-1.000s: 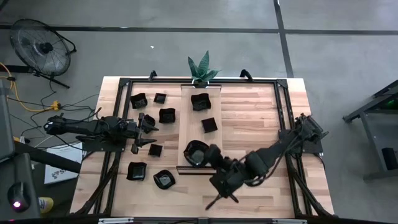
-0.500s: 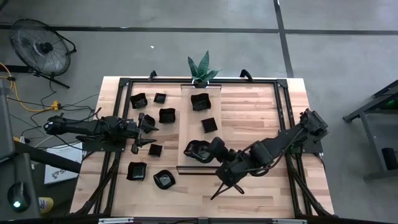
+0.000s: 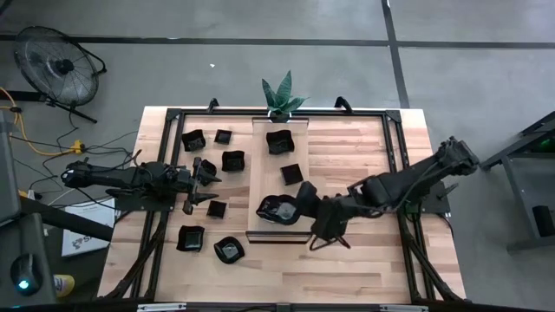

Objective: Pick & Place Mini shaped plates
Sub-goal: Stack the black leaf shaped plate on top of the black leaf shaped plate on the shelf, then stack the black distorted square plate on top of the black distorted square plate on the shelf

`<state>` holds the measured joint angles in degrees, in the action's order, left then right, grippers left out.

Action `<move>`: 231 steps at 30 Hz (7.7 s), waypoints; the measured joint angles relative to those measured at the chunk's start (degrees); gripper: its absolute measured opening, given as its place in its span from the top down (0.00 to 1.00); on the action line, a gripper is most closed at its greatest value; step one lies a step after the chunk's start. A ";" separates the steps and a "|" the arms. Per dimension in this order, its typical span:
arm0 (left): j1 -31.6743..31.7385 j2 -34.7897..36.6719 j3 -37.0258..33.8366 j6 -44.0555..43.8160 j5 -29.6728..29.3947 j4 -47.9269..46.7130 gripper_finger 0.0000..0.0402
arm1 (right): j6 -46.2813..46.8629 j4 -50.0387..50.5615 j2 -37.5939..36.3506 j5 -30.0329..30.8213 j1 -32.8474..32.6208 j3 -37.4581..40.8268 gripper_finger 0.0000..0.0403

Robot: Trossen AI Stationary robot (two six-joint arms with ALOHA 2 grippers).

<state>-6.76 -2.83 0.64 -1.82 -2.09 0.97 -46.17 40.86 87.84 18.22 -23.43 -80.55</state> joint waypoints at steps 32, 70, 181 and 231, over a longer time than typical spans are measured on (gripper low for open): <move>0.00 0.02 0.02 0.01 -0.02 -0.02 0.42 | 4.24 -8.24 5.26 -11.95 8.42 0.85 1.00; 0.00 0.00 0.02 0.00 -0.02 -0.02 0.42 | 11.47 -7.69 5.26 -10.66 8.46 0.81 0.92; 0.02 0.02 0.02 0.00 -0.02 -0.01 0.42 | 48.79 -42.03 -85.87 -19.77 24.92 80.04 0.97; 0.02 0.02 0.02 0.02 0.52 -0.13 0.42 | 48.71 -42.29 -85.87 -19.76 24.92 80.04 0.97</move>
<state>-6.74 -2.81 0.67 -1.80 -1.57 0.84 2.55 -1.43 1.98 -1.54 1.50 -0.51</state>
